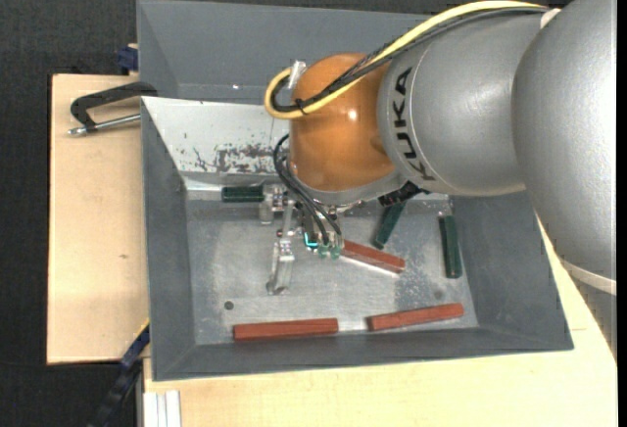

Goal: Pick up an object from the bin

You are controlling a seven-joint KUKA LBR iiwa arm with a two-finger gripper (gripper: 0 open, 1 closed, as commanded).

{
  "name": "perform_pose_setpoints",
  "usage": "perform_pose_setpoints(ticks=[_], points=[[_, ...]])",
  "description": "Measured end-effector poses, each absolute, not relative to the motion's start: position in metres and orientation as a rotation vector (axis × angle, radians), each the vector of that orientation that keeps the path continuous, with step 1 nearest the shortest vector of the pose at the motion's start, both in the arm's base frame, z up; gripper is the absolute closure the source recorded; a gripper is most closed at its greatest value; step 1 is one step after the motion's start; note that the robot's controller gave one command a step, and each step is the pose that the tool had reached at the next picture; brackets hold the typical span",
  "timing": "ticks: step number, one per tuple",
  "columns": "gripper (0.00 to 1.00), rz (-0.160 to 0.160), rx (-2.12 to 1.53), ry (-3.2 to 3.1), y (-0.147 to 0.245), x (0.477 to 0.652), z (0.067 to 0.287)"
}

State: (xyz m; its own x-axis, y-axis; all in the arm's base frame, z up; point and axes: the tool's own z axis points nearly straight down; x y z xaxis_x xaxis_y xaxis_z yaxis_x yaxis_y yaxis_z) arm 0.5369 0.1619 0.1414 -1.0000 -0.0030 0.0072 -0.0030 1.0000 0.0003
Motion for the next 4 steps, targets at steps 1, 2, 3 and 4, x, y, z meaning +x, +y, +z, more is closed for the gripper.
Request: perform_pose_setpoints(ticks=[1, 2, 3, 4], points=[[0.00, -0.003, 0.001, -3.143, 0.161, 0.539, 0.146], [0.00, -0.002, 0.050, -3.144, 0.090, 0.571, 0.100], [0.00, -0.001, 0.024, -3.144, 0.072, 0.579, 0.122], [0.00, -0.002, 0.041, -3.145, 0.031, 0.576, 0.105]])
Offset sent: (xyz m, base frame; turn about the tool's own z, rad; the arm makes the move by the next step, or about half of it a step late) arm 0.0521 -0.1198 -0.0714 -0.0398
